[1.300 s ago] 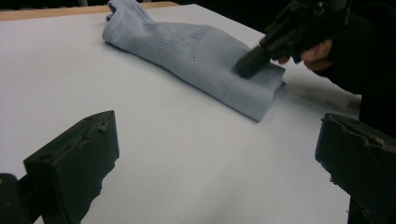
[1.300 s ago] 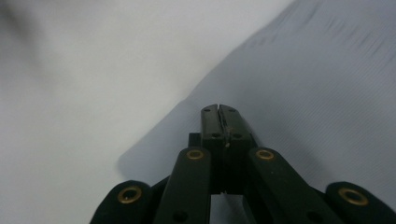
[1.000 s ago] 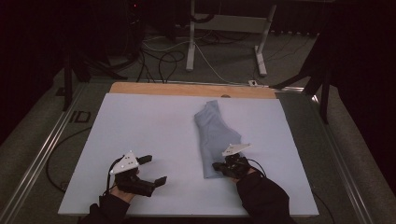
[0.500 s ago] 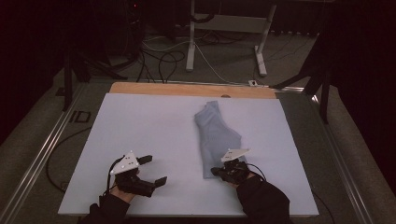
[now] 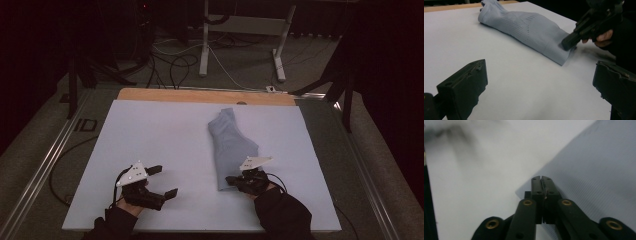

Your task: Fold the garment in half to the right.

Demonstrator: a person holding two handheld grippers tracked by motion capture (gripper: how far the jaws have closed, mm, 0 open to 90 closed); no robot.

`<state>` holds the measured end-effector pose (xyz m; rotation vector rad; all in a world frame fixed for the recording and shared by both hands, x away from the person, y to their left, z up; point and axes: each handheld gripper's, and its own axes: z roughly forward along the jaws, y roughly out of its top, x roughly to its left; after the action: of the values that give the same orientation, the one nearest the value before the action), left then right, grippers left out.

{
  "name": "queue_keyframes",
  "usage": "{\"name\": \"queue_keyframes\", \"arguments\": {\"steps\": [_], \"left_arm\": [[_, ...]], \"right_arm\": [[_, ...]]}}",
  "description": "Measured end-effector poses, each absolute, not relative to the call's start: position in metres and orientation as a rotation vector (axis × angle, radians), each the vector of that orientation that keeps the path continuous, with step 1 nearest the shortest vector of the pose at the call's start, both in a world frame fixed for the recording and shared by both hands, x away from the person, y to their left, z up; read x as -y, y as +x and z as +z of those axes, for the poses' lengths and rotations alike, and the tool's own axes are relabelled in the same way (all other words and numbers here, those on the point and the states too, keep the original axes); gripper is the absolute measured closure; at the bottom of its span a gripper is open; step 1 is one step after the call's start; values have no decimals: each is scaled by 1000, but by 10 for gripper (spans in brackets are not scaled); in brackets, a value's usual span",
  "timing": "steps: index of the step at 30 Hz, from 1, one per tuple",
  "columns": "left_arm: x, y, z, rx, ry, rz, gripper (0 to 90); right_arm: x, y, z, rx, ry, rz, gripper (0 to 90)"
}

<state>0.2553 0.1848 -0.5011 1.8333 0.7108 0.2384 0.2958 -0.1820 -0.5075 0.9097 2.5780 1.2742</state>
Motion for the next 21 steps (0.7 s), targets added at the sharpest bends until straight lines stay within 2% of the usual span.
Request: {"name": "queue_keyframes", "arguments": {"steps": [1, 10, 11, 14, 21], "left_arm": [[-185, 255, -501, -709, 1829, 235, 3], [-192, 257, -496, -684, 1848, 215, 3], [-193, 257, -496, -681, 1847, 213, 3], [-195, 258, -496, -672, 1849, 219, 3], [-203, 260, -497, -682, 1848, 229, 3]], "right_arm": [[183, 296, -505, -2563, 909, 1283, 806], [192, 302, -488, -2482, 896, 1426, 170], [192, 303, -487, -2478, 893, 1441, 133], [195, 305, -484, -2460, 901, 1466, 95], [205, 308, -478, -2413, 893, 1466, 95]]}}
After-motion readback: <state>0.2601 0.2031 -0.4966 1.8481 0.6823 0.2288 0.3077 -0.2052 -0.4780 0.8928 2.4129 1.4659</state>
